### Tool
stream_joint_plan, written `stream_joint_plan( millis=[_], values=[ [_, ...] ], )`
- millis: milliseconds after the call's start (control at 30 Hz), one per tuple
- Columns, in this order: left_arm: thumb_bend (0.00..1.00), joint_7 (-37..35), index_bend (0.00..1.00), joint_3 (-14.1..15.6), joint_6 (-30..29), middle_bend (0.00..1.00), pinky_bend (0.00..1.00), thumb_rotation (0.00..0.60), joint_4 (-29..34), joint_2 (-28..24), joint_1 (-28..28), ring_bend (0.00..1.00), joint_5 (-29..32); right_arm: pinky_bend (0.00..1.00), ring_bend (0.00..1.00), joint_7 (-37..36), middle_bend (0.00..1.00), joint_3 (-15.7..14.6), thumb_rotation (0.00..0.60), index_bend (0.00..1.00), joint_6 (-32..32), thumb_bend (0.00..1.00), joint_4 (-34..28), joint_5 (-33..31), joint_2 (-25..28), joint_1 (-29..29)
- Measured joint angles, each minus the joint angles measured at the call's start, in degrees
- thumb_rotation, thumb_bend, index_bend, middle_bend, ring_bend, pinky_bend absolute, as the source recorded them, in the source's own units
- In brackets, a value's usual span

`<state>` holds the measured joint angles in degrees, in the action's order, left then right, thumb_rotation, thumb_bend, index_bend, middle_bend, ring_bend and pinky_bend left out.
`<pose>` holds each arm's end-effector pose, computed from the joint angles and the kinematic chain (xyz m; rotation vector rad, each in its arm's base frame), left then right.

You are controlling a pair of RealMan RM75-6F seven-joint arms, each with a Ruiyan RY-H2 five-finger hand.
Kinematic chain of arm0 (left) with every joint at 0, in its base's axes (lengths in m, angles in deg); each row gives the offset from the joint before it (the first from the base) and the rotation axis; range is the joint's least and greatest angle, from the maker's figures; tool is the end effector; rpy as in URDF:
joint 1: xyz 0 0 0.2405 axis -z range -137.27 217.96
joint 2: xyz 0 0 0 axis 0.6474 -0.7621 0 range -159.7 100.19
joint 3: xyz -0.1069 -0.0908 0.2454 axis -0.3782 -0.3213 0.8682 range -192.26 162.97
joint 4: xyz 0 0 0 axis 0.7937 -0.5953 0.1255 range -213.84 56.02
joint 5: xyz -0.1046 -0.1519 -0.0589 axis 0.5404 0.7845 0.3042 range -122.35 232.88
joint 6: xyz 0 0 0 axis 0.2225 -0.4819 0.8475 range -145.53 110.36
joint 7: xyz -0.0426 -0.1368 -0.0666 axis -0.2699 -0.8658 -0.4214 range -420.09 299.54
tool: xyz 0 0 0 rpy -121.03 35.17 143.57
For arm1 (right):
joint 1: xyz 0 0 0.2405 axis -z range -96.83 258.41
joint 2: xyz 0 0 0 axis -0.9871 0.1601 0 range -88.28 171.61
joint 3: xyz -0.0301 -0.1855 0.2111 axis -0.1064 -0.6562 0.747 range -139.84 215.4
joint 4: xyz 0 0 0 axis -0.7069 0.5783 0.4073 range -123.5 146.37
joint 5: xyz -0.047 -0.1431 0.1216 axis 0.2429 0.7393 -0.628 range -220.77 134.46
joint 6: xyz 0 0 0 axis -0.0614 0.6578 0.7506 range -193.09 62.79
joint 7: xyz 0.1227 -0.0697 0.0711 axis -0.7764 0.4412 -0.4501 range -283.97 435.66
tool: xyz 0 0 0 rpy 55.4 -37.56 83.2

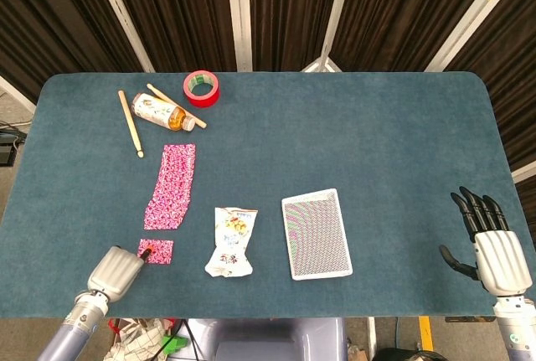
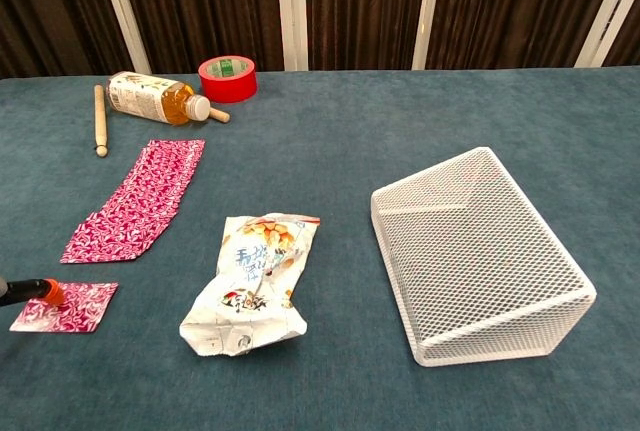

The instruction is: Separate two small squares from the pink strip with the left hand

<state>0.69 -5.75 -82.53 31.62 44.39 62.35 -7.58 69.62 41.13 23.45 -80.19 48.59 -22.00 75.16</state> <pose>-0.2653 0.1984 0.0369 -2.0713 -0.6932 -0.2105 -0.3091 -0.2004 0.1931 1.4132 -0.8713 1.0807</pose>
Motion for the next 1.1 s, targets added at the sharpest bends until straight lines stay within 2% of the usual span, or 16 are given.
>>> stream_joint_plan(
  millis=[200, 400, 600, 833, 1100],
  values=[
    [0.80, -2.8, 0.19, 0.4, -2.2, 0.86, 0.51, 0.600, 1.6, -1.5, -0.5, 0.70, -4.8, 0.07, 0.09, 0.3, 0.04, -0.1, 0.600, 0.00, -0.1, 0.31, -0.1, 0.3, -0.1, -0.1],
    [0.80, -10.0, 0.19, -1.0, -3.5, 0.86, 0.51, 0.600, 1.5, -3.7, -0.6, 0.70, -8.1, 0.07, 0.09, 0.3, 0.04, -0.1, 0.600, 0.00, 0.1, 0.31, -0.1, 0.3, -0.1, 0.0],
    [0.80, -11.4, 0.19, -3.8, -1.5, 0.86, 0.51, 0.600, -1.6, -3.7, 1.1, 0.70, -4.1, 0.07, 0.09, 0.4, 0.04, -0.1, 0.600, 0.00, -0.2, 0.31, -0.1, 0.2, -0.2, -0.1],
    [0.80, -12.2, 0.19, -6.9, 4.1, 0.86, 0.51, 0.600, -7.3, -0.9, 5.0, 0.71, 1.5, 0.07, 0.09, 0.6, 0.04, -0.1, 0.600, 0.00, -0.4, 0.31, -0.1, 0.1, -0.3, -0.2],
    [0.80, -13.2, 0.17, -7.6, 6.7, 0.86, 0.51, 0.600, -10.8, 1.7, 7.3, 0.71, 3.5, 0.07, 0.09, 0.4, 0.04, 0.0, 0.600, 0.00, -0.3, 0.31, 0.0, 0.1, -0.2, -0.2]
  ],
)
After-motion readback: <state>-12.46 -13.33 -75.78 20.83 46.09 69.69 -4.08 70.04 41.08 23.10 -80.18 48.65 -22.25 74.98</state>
